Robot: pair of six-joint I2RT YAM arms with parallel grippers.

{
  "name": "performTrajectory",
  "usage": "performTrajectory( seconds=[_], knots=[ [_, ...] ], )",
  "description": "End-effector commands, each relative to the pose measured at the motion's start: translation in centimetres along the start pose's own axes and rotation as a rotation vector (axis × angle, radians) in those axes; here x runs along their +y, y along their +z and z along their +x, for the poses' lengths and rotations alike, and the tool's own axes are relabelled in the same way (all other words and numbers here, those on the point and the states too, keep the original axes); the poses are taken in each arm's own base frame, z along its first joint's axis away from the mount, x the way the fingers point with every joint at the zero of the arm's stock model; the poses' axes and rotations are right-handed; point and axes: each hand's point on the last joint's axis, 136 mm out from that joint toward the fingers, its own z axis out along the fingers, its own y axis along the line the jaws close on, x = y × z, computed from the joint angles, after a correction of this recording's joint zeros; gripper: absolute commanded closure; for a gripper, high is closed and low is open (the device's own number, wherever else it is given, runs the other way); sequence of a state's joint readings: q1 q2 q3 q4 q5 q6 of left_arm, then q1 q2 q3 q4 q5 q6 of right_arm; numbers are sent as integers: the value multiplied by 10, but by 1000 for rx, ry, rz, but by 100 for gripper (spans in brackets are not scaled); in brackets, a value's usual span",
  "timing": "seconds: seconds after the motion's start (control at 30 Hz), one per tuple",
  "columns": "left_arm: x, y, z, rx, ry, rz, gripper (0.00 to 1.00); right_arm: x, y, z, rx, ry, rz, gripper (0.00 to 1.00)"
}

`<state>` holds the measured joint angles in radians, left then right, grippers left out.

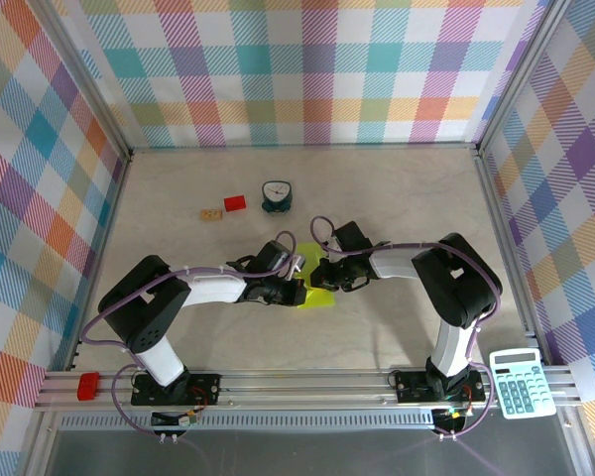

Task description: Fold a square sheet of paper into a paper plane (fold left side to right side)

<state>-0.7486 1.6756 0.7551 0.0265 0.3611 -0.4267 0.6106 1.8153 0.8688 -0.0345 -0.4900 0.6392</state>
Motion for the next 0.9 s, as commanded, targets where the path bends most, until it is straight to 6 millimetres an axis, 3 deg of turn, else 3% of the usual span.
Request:
performTrajectory(
  seconds=[0.0,0.47,0.87],
  knots=[
    [12,3,18,51,-11,-36,100,-16,3,16,67,29,64,100],
    [17,4,26,59,-23,-40,100,32,-25,-5,-72,-63,-75,100],
    [18,5,26,59,-23,-43,100,21,-2,14,-4,-32,-51,100]
  ],
)
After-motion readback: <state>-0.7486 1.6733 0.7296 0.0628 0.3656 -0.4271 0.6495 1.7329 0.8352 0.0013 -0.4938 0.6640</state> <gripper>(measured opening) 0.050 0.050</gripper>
